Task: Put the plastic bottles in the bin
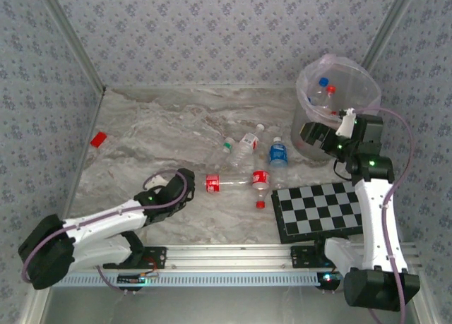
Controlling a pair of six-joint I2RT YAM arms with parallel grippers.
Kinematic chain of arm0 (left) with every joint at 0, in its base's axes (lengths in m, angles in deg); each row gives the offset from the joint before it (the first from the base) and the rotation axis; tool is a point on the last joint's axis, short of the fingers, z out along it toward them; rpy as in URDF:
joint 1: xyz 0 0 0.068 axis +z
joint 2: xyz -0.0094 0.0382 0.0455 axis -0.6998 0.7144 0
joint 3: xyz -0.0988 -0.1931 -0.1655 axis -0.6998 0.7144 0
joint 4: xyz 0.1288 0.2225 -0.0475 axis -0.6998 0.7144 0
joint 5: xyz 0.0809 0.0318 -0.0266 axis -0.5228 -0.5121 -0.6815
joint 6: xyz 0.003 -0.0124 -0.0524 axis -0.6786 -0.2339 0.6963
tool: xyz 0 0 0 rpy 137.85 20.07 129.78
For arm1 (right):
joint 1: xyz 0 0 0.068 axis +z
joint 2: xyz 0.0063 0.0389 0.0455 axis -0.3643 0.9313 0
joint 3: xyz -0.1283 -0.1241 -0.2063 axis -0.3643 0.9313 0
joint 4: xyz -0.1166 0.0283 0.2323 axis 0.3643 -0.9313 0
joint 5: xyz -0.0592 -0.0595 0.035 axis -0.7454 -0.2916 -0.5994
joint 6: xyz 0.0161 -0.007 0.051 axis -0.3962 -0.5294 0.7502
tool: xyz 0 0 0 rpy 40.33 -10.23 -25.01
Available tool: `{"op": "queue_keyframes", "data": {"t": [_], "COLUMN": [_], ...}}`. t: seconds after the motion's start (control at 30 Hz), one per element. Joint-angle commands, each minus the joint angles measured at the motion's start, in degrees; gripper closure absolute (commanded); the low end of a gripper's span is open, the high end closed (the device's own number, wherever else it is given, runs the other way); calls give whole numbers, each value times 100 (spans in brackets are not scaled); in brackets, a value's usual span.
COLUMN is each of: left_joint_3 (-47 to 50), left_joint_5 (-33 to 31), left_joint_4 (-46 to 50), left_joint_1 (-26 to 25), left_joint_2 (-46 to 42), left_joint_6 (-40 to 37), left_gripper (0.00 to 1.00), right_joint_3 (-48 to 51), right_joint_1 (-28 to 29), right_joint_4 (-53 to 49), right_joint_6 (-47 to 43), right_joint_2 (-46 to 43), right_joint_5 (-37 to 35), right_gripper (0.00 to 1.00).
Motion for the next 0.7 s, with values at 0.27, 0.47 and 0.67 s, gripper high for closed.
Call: {"op": "queue_keyframes", "data": {"t": [0.27, 0.47, 0.67], "left_joint_3": [-544, -792, -726], "left_joint_5": [373, 220, 202], "left_joint_4": [-982, -906, -823], "left_joint_1": [-282, -305, -305], "left_joint_2": [1206, 1497, 1430], "left_joint_6": [299, 175, 281], "left_gripper": [28, 52, 69], "right_joint_3": [-6, 44, 155], "right_joint_1": [53, 143, 373], "right_joint_4": [-203, 26, -9], "right_joint_6": [94, 6, -159], "right_joint_2": [-318, -387, -483], "right_joint_5": [-10, 576, 690], "right_gripper": [0, 0, 0]}}
